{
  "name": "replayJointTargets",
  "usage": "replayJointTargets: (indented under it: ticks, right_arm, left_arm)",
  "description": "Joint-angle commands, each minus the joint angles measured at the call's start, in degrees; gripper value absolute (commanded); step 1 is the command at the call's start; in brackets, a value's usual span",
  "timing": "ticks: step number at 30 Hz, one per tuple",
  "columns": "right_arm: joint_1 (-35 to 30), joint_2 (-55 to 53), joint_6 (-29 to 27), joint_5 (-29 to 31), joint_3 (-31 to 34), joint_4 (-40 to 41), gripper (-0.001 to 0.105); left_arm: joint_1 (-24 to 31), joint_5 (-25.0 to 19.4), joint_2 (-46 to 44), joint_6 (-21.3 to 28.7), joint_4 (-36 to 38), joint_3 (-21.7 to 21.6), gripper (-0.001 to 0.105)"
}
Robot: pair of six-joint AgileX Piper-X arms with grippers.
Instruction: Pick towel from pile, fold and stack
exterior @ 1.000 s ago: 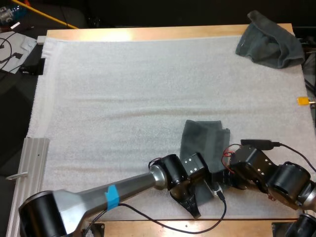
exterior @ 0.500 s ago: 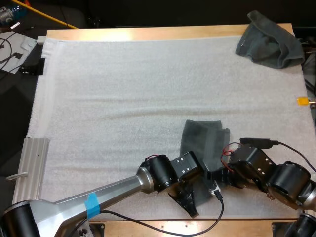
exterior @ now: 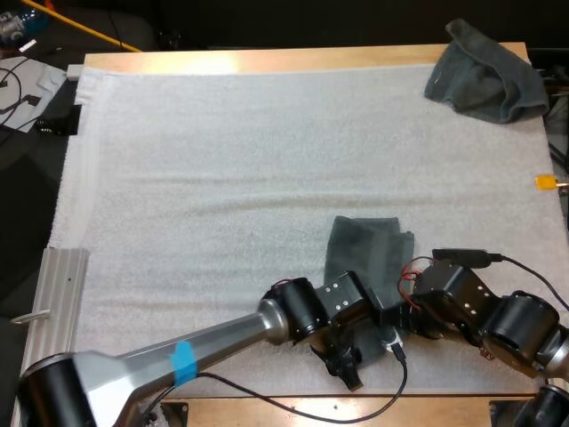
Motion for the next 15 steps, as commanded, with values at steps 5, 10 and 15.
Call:
replayJointTargets:
  ticks: [5, 10, 15]
  right_arm:
    - [0.03, -0.16, 0.60, 0.50, 0.23, 0.62, 0.000]
    - [-0.05, 0.10, 0.59, 0.59, 0.28, 0.50, 0.000]
    - [-0.05, 0.12, 0.74, 0.76, 0.22, 0.52, 0.000]
  left_arm:
    - [-0.09, 0.08, 2.59, 0.00, 0.01, 0.14, 0.051]
    - [-0.15, 0.57, 2.91, -0.29, 0.13, 0.19, 0.051]
    - [0.01, 0.95, 3.08, -1.00, 0.30, 0.29, 0.039]
